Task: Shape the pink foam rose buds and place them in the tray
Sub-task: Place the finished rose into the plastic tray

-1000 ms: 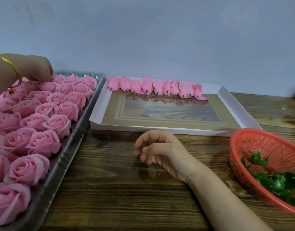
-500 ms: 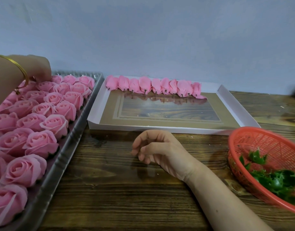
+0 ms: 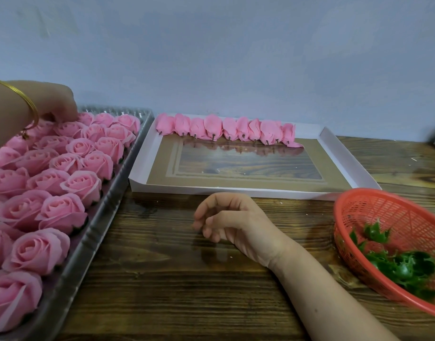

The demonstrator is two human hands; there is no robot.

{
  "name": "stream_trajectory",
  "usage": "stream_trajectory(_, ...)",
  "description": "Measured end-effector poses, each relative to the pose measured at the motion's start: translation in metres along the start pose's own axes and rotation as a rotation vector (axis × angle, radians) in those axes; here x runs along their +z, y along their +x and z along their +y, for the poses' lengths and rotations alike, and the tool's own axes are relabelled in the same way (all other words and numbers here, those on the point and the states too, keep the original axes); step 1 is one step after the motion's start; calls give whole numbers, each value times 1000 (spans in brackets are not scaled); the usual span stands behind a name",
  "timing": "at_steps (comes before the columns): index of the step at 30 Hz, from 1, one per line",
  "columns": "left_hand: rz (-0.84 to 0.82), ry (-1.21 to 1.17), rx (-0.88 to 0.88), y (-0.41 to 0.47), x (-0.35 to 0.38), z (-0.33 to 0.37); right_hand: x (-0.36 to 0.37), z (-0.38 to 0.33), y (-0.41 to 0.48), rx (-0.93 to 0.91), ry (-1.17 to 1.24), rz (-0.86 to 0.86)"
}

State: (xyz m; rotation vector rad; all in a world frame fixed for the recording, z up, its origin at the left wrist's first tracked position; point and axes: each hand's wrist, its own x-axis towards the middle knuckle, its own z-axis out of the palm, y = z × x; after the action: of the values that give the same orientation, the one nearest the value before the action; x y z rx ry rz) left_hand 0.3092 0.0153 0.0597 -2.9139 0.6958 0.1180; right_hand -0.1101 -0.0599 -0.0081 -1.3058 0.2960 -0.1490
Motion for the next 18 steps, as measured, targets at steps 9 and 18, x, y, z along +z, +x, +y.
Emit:
stream_trajectory(9, -140, 0, 40, -25, -18, 5, -1, 0, 0, -5, -15, -1)
stream_trajectory(18, -33, 181, 47, -30, -16, 4, -1, 1, 1, -5, -8, -1)
